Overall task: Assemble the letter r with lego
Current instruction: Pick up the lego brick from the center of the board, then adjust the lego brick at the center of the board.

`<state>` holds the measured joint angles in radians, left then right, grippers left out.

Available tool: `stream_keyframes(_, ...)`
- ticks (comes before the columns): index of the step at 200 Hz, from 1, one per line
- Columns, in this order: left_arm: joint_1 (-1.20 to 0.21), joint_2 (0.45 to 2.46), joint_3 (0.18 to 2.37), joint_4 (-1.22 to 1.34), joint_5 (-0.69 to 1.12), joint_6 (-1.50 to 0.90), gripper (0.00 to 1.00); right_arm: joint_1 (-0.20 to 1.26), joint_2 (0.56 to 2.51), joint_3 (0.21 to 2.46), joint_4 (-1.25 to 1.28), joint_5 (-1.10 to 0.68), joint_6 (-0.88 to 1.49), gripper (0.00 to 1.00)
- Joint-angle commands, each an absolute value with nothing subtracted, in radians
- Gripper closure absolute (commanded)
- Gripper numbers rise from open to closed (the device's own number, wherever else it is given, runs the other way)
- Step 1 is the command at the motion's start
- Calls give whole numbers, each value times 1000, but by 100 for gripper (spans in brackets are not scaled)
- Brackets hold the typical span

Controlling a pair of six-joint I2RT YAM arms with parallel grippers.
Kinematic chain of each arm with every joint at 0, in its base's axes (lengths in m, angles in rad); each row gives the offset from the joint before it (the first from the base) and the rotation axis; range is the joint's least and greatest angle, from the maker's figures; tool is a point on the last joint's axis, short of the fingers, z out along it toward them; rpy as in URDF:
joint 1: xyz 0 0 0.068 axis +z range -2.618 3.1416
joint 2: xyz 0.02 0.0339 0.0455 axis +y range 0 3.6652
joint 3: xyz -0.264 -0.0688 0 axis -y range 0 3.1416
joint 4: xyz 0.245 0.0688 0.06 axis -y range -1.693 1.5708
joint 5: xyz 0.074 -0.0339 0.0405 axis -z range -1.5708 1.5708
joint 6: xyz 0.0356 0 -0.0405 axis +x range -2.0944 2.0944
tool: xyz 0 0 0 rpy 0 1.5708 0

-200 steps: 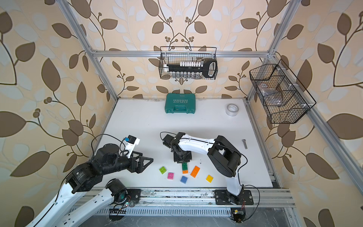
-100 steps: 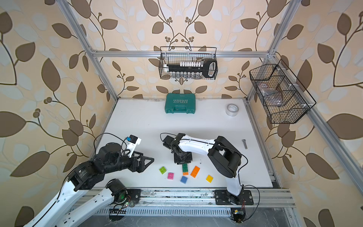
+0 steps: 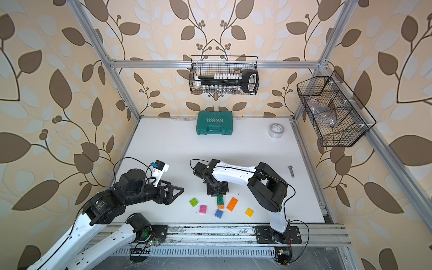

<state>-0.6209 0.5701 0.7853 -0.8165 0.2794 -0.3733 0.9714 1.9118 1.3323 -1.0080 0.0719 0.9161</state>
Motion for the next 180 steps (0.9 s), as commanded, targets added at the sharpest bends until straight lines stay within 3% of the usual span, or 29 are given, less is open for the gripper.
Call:
stream_keyframes(1,-622,608,792,-805,254,-389,1,979,1875,1346,-1041,84,899,100)
stream_keyframes(36,-621,801,840,-857,168,-453,1,974,1846,1408,-1074,95,795,100)
stream_keyframes(101,-590,1313,1045,-739,342,-562,2,901,1656,1400,-1172,134,660,100)
stream_keyframes(136,-579,1579,1192,-717,366,-564,13,841,1505,1320,-1187,129,624,100)
stream_keyframes(180,-581,1820,1346,-751,346,-539,35,802,1394,1249,-1201,115,595,100)
